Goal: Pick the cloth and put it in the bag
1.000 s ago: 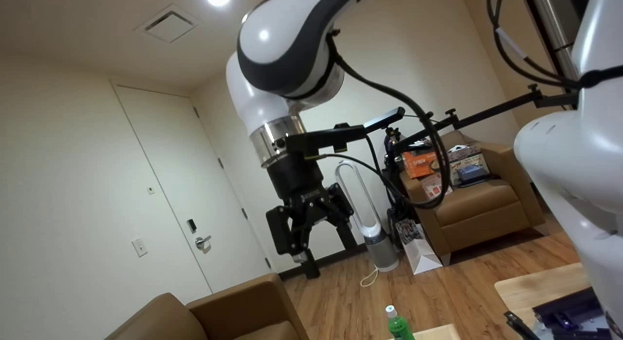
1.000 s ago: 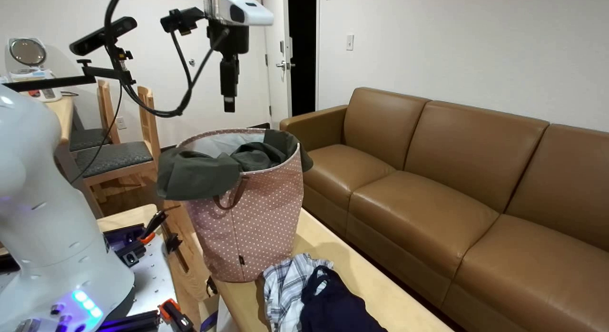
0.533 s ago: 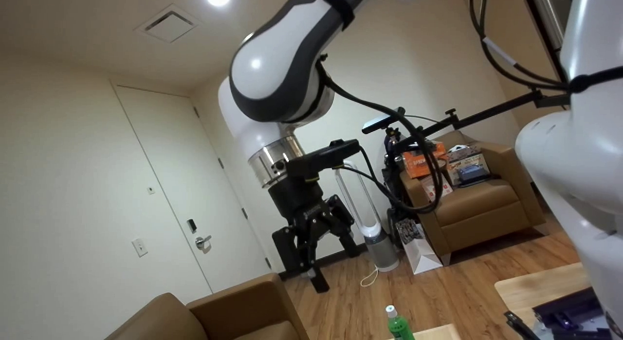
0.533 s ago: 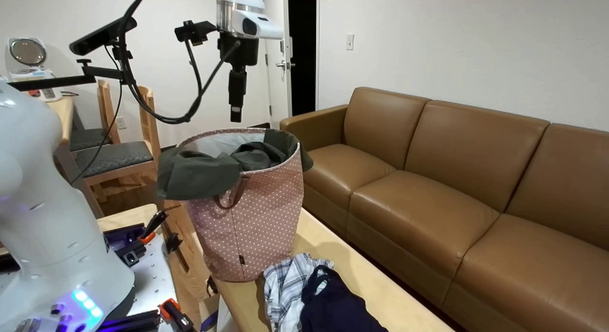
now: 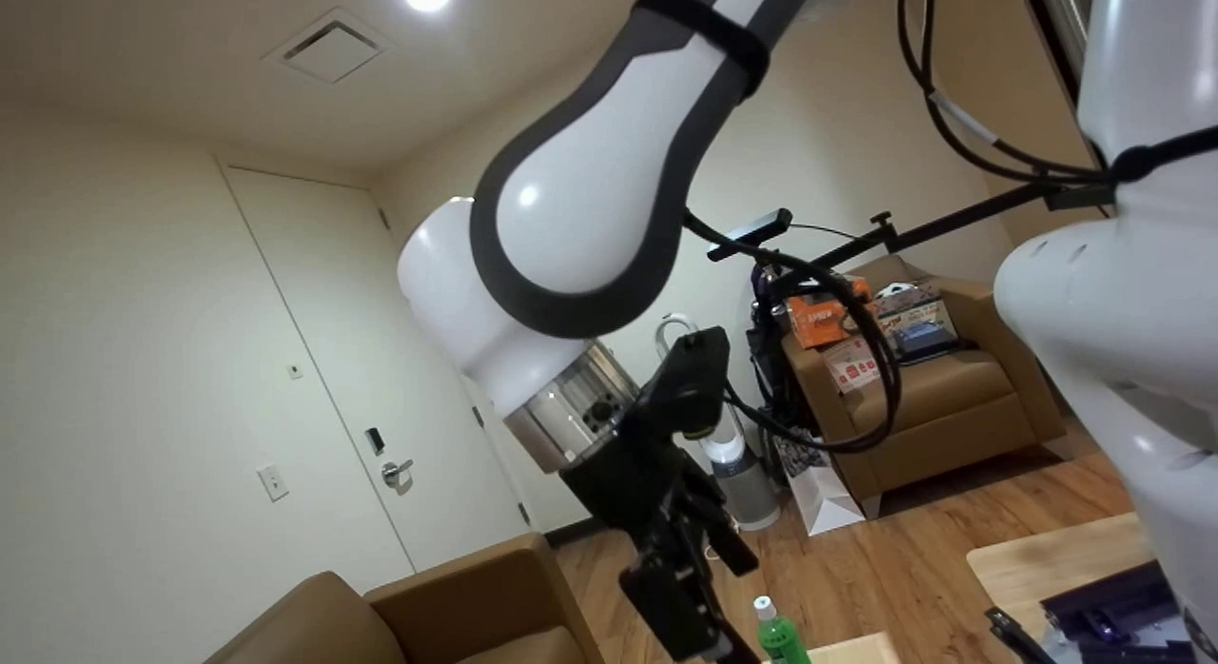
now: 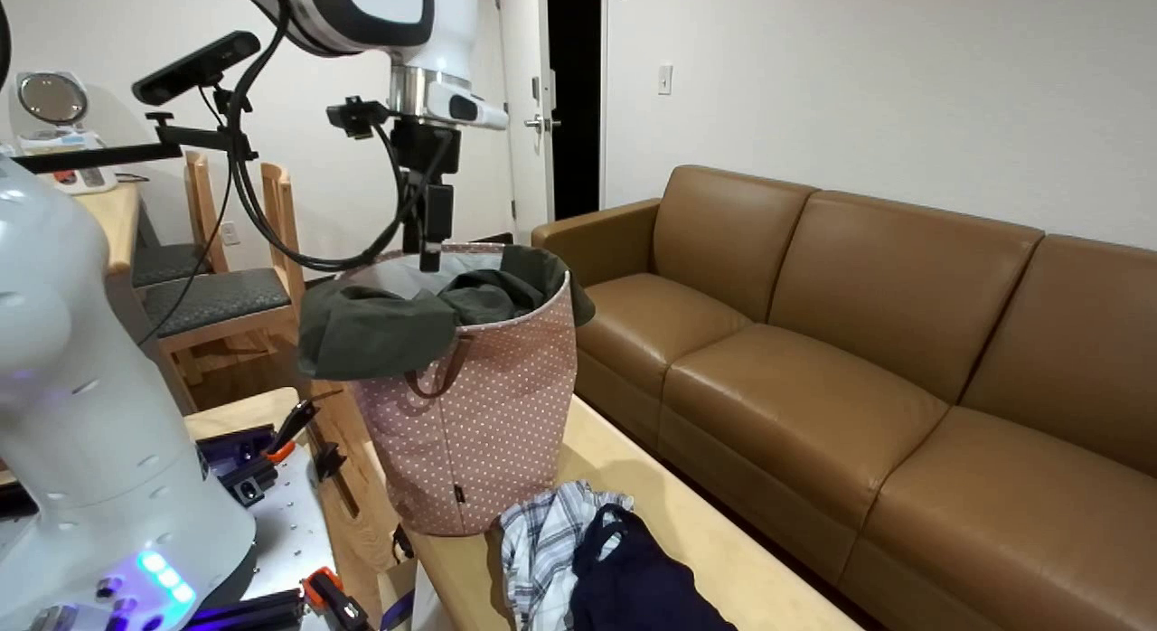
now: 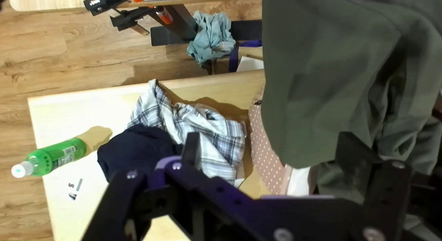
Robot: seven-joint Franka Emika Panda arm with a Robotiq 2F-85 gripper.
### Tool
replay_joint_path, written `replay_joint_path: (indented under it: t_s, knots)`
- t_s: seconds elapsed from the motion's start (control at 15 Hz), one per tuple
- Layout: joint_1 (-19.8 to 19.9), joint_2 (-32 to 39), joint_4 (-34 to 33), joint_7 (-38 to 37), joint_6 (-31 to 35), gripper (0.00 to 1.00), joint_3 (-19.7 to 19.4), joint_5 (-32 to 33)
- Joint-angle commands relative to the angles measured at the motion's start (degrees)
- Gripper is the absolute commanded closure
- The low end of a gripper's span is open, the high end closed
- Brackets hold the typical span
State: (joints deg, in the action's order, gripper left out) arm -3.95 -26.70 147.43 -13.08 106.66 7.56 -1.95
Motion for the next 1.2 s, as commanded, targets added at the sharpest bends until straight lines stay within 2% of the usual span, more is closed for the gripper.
replay_joint_path:
  t_s: [0.0,0.4,0.47,0.67,0.93,1.0,1.13]
  knots:
    - [-3.89,-0.54,3.97,7.92,0.27,0.0,-0.02,-1.23]
    - [-9.23,-4.66,11.46,20.01,-0.22,0.0,0.42,1.71]
    - [-8.21,-1.25,8.85,15.64,-0.11,0.0,0.65,0.31]
    - [-9.18,-2.2,9.93,17.96,0.6,0.0,-0.04,-0.99]
    - [-13.82,-8.23,16.28,15.51,11.44,0.0,3.07,-6.88]
    - [-14.66,-4.94,12.12,14.28,11.43,0.0,4.35,-7.17]
    - [-15.85,-5.47,12.4,10.78,10.89,0.0,7.34,-6.14]
